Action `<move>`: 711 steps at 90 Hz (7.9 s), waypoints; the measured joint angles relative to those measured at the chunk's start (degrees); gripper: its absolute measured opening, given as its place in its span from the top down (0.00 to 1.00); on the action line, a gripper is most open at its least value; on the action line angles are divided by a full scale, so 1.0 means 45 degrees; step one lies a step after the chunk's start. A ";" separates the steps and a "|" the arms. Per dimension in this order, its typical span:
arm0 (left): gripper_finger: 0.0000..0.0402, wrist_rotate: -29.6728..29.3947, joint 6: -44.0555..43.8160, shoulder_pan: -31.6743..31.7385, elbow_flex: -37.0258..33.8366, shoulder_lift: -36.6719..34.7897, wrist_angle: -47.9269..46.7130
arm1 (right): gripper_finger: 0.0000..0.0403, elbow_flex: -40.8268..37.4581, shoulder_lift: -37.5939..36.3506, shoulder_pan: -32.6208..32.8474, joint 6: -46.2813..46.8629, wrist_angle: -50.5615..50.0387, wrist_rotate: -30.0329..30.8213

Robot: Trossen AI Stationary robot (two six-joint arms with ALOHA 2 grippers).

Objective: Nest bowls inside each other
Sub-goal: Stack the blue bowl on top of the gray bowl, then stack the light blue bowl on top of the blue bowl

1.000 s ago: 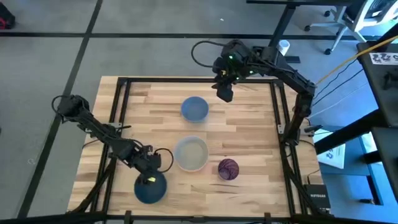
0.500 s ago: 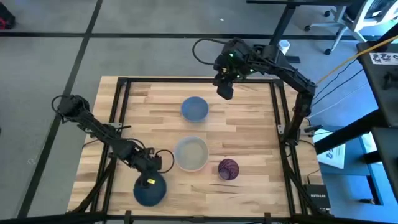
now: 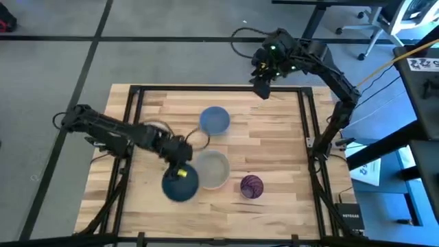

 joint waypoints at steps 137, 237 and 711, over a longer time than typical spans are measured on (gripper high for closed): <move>0.84 0.2493 0.4800 0.2550 0.2631 0.6181 0.1756 | 0.67 0.0000 -0.0440 -0.0744 -0.0097 -0.0622 -0.0365; 0.72 0.1095 0.3015 0.4370 -0.2057 -0.2112 0.2369 | 0.67 -0.4091 -0.0435 -0.0747 -0.0015 0.0909 -0.2266; 0.72 -0.1533 0.0608 0.4007 -0.6515 -0.9896 0.3300 | 0.78 -0.2909 0.6316 0.6250 0.2576 0.4154 -0.1852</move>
